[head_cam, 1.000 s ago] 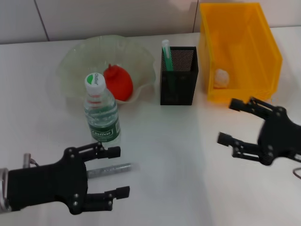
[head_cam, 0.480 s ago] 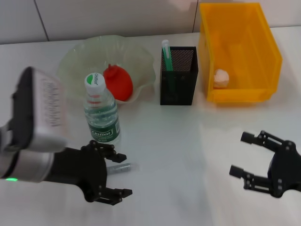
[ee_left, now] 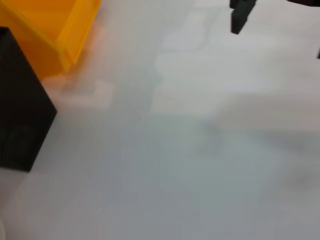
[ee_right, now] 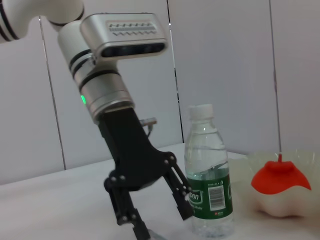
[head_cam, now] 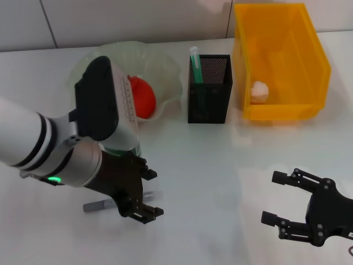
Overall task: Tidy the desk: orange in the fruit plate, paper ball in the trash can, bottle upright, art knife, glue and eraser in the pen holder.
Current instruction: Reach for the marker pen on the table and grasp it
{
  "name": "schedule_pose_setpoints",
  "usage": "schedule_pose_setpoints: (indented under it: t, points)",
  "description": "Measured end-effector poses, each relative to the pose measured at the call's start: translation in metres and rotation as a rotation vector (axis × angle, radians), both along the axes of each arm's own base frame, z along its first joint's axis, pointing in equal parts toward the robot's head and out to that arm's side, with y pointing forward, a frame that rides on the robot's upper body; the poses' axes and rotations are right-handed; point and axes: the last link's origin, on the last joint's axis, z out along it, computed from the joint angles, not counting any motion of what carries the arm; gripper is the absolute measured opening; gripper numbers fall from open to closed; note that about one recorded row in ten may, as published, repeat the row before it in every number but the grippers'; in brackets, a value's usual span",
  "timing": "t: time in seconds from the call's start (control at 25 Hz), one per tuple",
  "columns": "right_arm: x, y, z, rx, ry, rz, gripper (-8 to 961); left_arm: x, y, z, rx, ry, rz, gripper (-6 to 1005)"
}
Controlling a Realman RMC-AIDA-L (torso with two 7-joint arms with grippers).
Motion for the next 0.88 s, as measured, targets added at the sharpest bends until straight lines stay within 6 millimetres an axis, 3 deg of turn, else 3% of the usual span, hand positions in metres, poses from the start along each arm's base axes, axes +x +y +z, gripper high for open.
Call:
schedule_pose_setpoints:
  t: [0.16,0.44,0.88]
  points:
    - [0.0,-0.001,-0.002,-0.008,0.002,-0.003,829,-0.004,0.012,-0.01,-0.007,0.057,0.028,744]
    - [0.002,-0.002,-0.004,-0.013,-0.009,-0.017,826,-0.005,0.017,-0.015,-0.003,0.065,0.036,740]
    - [0.003,-0.001,-0.007,-0.024,-0.013,-0.021,821,-0.013,0.016,-0.024,0.004,0.141,0.03,525]
